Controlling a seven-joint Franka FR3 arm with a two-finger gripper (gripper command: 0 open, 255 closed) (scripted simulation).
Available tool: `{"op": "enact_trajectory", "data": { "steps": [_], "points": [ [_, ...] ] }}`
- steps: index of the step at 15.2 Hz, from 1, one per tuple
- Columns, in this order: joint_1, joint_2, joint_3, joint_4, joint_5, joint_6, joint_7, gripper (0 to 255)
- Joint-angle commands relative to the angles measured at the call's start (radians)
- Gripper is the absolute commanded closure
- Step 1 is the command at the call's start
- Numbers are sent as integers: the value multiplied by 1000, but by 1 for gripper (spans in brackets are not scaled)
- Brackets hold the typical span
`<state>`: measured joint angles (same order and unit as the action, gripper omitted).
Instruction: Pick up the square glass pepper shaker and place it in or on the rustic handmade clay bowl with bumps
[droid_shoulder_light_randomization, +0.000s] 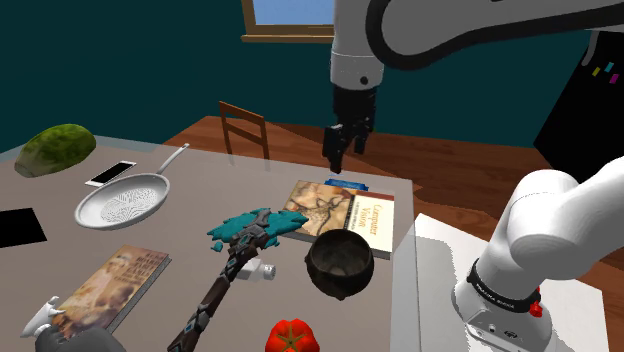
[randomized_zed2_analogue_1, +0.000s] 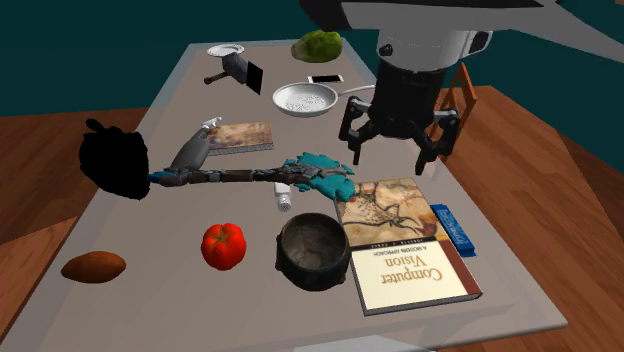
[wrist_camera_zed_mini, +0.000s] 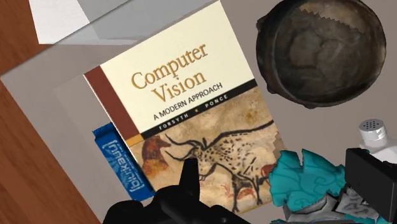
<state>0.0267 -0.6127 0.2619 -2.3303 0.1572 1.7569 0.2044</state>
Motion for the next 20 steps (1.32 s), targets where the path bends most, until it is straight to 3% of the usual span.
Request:
{"op": "enact_trajectory", "data": {
  "steps": [1,11,20],
  "points": [
    [6,45,42,-4,9,43,42,0],
    [14,359,239,73,-30,229,269,0],
    [56,737,346,247,-227,331,537,0]
  ]
}}
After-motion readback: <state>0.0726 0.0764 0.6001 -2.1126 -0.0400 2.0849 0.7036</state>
